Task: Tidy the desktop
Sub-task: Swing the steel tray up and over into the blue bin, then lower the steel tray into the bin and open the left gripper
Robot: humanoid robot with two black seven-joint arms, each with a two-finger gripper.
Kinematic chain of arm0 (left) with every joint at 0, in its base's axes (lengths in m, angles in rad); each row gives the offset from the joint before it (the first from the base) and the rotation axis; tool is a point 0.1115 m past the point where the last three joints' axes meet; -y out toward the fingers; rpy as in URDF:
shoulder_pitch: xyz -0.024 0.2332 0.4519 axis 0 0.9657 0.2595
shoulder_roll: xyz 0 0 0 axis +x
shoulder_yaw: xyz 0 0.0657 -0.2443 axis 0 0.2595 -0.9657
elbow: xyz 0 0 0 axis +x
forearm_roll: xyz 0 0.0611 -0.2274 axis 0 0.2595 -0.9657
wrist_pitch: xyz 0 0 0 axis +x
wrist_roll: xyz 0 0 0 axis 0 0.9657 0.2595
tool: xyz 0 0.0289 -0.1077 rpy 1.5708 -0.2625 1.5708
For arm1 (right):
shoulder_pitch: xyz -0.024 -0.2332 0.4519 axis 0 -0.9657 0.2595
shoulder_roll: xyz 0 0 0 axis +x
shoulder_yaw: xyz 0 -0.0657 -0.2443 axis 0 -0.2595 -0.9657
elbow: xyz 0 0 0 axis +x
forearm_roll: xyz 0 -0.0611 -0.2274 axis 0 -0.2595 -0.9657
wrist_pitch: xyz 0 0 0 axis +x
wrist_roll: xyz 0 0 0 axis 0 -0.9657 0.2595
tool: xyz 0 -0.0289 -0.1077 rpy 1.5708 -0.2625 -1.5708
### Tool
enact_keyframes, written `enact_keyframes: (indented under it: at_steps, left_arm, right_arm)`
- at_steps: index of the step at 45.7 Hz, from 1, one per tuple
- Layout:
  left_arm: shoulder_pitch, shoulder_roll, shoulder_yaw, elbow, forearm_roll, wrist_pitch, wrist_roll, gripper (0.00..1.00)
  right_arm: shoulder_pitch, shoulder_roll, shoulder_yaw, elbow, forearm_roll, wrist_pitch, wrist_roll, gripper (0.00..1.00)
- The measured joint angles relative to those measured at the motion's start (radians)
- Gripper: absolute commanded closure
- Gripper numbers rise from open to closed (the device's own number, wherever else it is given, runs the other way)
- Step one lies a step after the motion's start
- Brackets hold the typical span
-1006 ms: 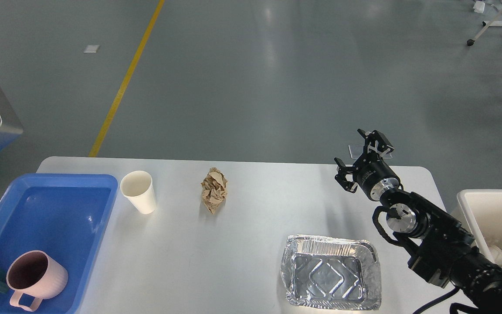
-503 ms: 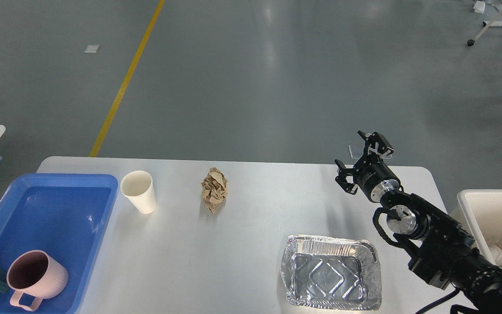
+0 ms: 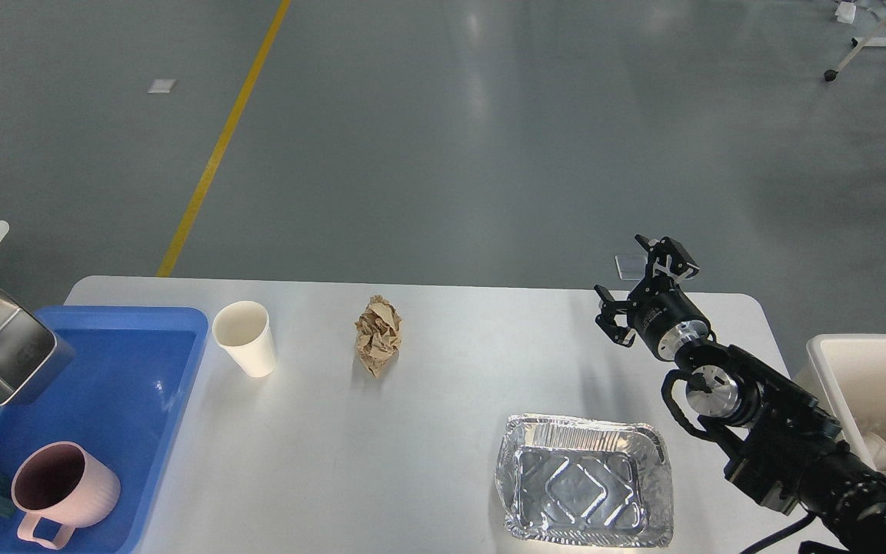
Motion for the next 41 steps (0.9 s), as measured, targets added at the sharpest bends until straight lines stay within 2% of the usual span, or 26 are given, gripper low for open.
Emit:
enact_keyframes:
  at_steps: [14,23,31,34,36,41]
  left_arm:
    - [0.007,-0.062,0.002,0.028,0.001,0.037,0.008,1.0]
    - [0.009,-0.094,0.003,0.034,0.001,0.073,0.054,1.0]
    - [0.009,-0.11,0.003,0.036,0.001,0.094,0.072,0.99]
    - [0.008,-0.112,0.003,0.036,0.001,0.098,0.08,0.96]
    - [0.008,-0.114,0.003,0.036,0.001,0.099,0.09,0.93]
    - [0.007,-0.133,0.001,0.041,-0.009,0.101,0.156,0.91]
  right_arm:
    - [-0.013,0.0,0.0,-0.003,0.0,0.001,0.0,0.0]
    - [-0.013,-0.001,0.0,-0.004,0.0,0.002,0.0,0.0]
    - [-0.014,-0.001,0.0,-0.005,0.0,0.002,0.0,0.0]
    - [-0.016,-0.001,0.0,-0.005,0.0,0.002,0.0,0.0]
    - [-0.017,-0.001,0.0,-0.005,0.0,0.002,0.0,0.0]
    - [-0.017,0.0,0.0,-0.004,0.0,0.002,0.0,0.0]
